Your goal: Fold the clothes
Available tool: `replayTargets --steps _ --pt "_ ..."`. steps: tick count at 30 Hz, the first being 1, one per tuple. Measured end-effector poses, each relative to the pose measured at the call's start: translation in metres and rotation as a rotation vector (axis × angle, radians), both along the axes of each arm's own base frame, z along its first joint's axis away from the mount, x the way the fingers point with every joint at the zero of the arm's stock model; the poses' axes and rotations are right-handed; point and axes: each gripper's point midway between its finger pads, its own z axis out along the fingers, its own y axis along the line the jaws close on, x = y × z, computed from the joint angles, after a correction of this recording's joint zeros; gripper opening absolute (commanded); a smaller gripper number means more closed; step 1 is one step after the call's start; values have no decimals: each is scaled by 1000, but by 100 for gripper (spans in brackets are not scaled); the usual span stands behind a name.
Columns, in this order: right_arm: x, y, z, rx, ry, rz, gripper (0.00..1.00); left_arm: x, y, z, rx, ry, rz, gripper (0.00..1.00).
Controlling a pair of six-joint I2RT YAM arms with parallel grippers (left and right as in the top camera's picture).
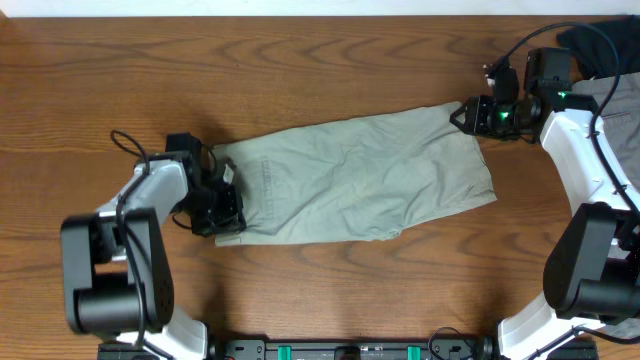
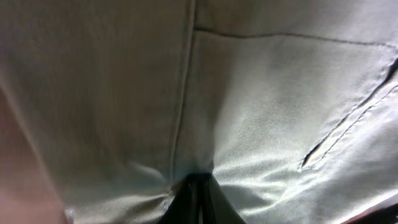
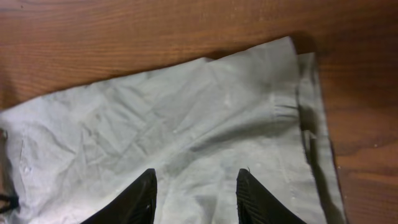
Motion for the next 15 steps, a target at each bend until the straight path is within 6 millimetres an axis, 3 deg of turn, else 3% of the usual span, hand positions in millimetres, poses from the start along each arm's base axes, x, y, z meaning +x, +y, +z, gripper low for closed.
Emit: replayTargets --steps 1,2,3,6,9,11,15 --pt "1 0 0 0 -5 0 41 0 1 3 9 -14 2 17" --pt "2 0 1 -1 -11 0 41 5 3 9 18 -52 4 40" --pt "3 0 2 -2 -17 0 41 16 4 17 27 -115 11 51" --pt "7 -1 3 -3 -34 -1 43 58 14 53 59 -364 40 71" --pt "8 -1 4 -4 -41 0 43 97 31 92 92 -589 82 72" --pt "8 -1 4 -4 -40 0 43 112 43 104 107 -661 117 72" --pt "8 -1 4 -4 -41 0 43 127 69 91 109 -668 195 72"
